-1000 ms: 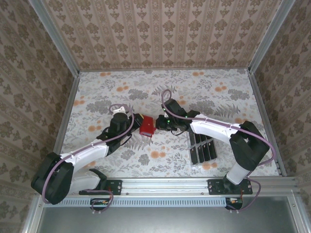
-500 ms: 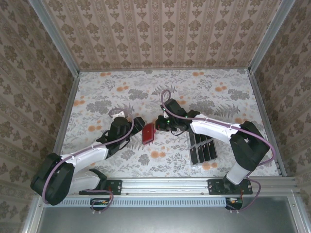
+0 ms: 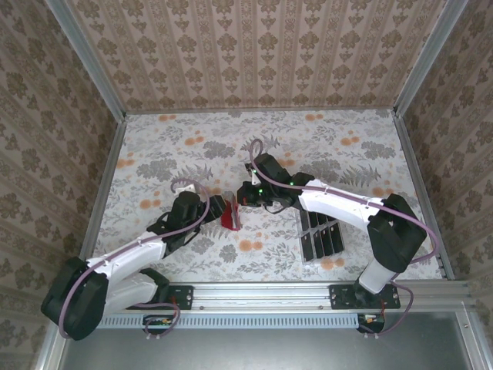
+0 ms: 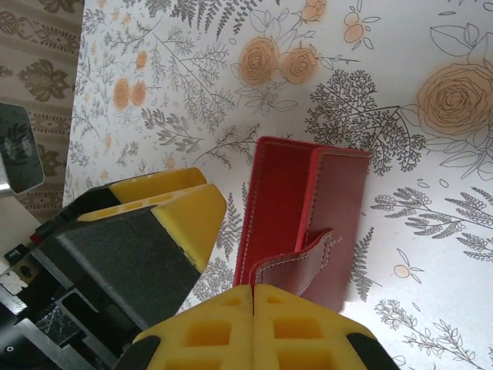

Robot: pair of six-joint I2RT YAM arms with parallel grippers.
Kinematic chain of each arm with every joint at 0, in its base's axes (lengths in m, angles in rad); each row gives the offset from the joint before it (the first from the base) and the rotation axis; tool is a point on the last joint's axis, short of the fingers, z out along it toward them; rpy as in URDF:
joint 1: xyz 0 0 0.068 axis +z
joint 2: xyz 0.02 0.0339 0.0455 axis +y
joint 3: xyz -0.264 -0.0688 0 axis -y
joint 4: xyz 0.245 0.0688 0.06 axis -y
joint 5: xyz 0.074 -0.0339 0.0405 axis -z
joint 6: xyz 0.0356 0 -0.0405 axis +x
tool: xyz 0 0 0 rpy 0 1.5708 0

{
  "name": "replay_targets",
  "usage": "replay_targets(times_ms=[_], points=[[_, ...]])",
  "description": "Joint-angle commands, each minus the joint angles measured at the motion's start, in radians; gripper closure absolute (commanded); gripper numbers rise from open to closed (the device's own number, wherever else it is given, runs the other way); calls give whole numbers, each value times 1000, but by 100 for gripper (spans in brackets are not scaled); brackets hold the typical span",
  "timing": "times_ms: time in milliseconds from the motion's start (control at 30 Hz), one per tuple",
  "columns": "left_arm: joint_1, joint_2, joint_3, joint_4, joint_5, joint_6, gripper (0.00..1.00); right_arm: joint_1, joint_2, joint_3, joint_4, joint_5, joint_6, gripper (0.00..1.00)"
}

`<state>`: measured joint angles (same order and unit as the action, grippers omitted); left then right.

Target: Put the credit cards into the card holder

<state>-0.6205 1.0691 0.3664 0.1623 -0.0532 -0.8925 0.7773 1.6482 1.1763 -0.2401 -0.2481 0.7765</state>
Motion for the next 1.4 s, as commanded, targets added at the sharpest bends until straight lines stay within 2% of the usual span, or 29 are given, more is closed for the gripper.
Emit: replay_targets(times_ms=[0, 300, 567, 1067, 1367], points=[[5, -9, -8, -26, -14, 40, 27, 3, -27, 25, -42, 3, -23, 100], [5, -6, -20, -50, -22, 38, 29, -59, -44, -166, -5, 67, -23, 100], [5, -16, -14, -99, -33, 36, 29, -140, 22, -298, 51, 108, -14, 100], [-7, -28, 40, -142, -27, 35, 30, -142, 37, -278, 74, 64, -22, 100], [-25, 71, 130, -149, -8, 53, 30, -121, -62, -238, 100, -35, -8, 100]])
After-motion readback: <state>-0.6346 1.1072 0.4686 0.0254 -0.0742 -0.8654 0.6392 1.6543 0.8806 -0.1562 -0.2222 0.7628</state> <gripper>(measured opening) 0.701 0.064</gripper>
